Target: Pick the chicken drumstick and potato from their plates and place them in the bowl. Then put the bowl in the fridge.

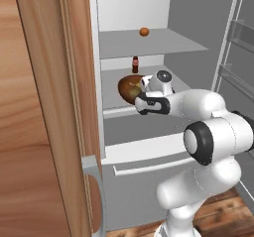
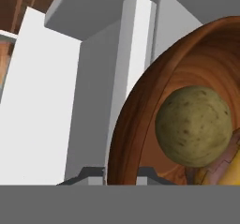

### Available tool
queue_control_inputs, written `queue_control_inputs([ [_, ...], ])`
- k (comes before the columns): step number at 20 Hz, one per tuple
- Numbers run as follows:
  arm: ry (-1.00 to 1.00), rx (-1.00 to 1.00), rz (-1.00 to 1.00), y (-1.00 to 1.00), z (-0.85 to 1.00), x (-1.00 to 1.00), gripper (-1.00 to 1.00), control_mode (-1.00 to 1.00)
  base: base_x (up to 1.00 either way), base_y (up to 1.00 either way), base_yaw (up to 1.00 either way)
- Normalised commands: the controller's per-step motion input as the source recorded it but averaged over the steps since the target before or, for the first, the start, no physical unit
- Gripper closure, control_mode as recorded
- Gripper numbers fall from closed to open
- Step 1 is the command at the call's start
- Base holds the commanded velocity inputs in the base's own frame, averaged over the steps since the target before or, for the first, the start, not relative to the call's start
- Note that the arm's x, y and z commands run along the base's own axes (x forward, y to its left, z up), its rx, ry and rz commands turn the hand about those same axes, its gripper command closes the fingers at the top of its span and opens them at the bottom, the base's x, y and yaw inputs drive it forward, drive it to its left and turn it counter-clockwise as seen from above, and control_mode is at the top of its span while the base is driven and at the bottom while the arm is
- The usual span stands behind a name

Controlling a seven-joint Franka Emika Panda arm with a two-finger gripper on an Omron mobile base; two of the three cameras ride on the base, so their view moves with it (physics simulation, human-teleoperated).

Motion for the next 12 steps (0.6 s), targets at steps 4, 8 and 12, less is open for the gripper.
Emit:
queue_control_inputs([
  [4,0.05,0.0,0.13,0.0,-0.03,0.29,1.0,-1.0,0.0,0.0,0.0],
  [8,0.0,0.0,0.11,0.0,-0.03,0.33,1.0,-1.0,0.0,0.0,0.0],
  [12,0.0,0.0,0.04,0.0,-0.06,0.38,1.0,-1.0,0.0,0.0,0.0],
])
